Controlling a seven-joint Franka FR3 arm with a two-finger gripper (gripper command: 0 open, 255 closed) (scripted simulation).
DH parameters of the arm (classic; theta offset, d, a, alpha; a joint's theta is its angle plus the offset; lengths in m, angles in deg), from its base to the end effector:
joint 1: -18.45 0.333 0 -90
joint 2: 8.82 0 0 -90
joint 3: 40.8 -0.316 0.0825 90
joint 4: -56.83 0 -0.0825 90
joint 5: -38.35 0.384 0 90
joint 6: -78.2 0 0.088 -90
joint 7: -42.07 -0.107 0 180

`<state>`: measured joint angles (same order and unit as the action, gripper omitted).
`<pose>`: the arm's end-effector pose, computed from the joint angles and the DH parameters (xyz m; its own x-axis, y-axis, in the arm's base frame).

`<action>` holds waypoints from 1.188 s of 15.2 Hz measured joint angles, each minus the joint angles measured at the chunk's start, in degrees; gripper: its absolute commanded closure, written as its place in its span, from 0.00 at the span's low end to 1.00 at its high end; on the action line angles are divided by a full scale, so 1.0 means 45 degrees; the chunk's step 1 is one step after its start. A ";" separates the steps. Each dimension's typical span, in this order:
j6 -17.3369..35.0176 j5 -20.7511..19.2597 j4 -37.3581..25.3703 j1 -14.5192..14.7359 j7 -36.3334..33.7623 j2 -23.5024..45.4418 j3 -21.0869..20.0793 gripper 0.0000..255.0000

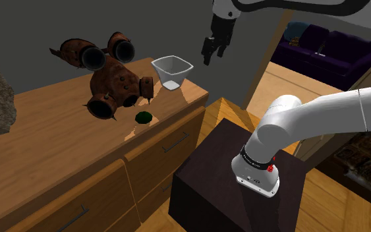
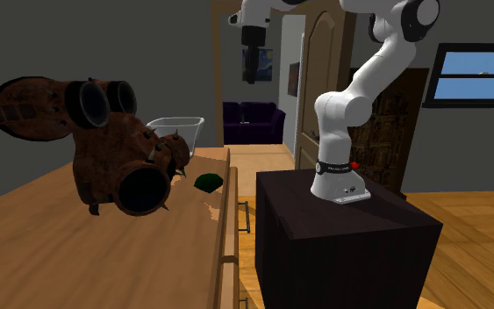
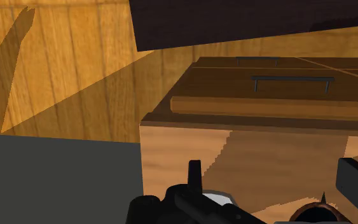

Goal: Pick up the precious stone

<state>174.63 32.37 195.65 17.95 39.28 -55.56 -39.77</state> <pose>0.3087 -0.0198 0.5785 0.9951 -0.0588 0.0797 -0.0657 -0.9940 0.0873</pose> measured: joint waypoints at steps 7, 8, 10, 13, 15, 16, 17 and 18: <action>0.1230 0.0814 0.0274 0.0286 -0.1628 0.1415 -0.1024 0.00; 0.1404 0.0947 0.0274 0.0326 -0.1908 0.1666 -0.1189 0.00; 0.1865 0.1225 0.0224 0.0428 -0.2536 0.2335 -0.1585 0.00; 0.2667 0.1556 0.0093 0.0532 -0.3402 0.3483 -0.2102 0.00; 0.3117 0.1753 -0.0148 0.0612 -0.4023 0.4305 -0.2477 0.00; 0.3362 0.1818 -0.0272 0.0631 -0.4298 0.4738 -0.2631 0.00; 0.3638 0.1880 -0.0320 0.0651 -0.4564 0.5128 -0.2775 0.00; 0.3837 0.1920 -0.0558 0.0669 -0.4864 0.5620 -0.2939 0.00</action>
<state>191.89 41.01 193.14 20.96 17.39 -30.27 -53.00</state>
